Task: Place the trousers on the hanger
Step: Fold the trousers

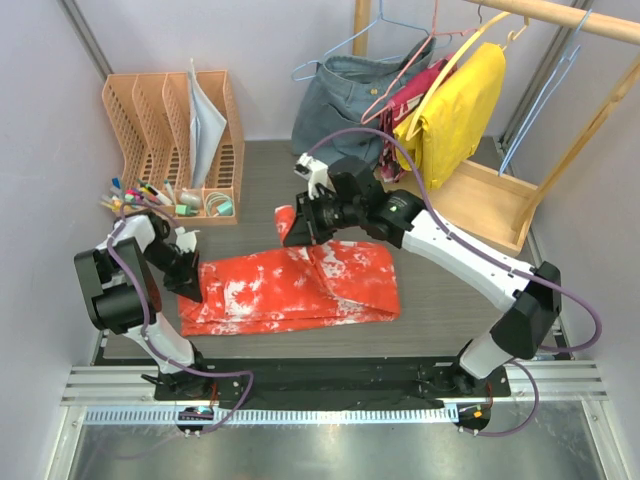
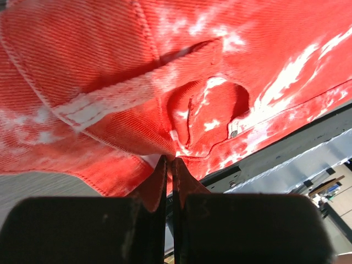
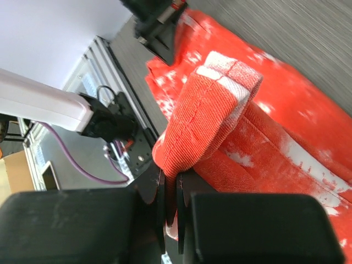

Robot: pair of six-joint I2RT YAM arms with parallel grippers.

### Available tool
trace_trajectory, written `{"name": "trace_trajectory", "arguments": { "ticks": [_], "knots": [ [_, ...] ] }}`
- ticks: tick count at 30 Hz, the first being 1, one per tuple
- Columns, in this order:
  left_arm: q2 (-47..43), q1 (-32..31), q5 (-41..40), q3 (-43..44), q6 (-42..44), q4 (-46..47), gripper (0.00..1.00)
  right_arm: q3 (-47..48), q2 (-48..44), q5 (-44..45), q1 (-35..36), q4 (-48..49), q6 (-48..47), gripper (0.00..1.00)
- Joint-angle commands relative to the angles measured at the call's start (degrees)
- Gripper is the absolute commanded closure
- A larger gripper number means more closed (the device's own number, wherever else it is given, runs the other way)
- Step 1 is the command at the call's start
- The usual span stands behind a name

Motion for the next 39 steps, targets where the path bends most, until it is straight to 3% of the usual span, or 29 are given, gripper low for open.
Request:
{"name": "trace_trajectory", "arguments": {
  "ticks": [1,13,25,31,35,39],
  "knots": [
    [3.42,0.13,0.04,2.24,-1.69,1.49,1.0,8.22,3.02,2.75,4.94,5.88,3.25,0.99],
    [4.13,0.31,-0.75,0.75,-0.2,2.02,1.0,24.05,18.23,6.18,11.37,6.23,6.15,0.99],
    [4.84,1.36,0.39,1.1,0.5,1.23,1.0,30.65,30.09,6.97,15.15,6.67,8.52,0.99],
    [3.96,3.73,3.11,2.24,1.03,0.27,0.99,27.85,33.78,7.68,15.33,6.85,7.03,0.99],
    [2.38,6.63,6.54,4.26,1.82,-2.8,0.91,27.05,35.72,7.77,15.51,7.2,6.77,0.99],
    [-0.26,9.44,8.3,5.75,2.43,-5.88,0.72,28.72,37.57,8.2,15.95,7.2,7.11,0.99]
  ]
}}
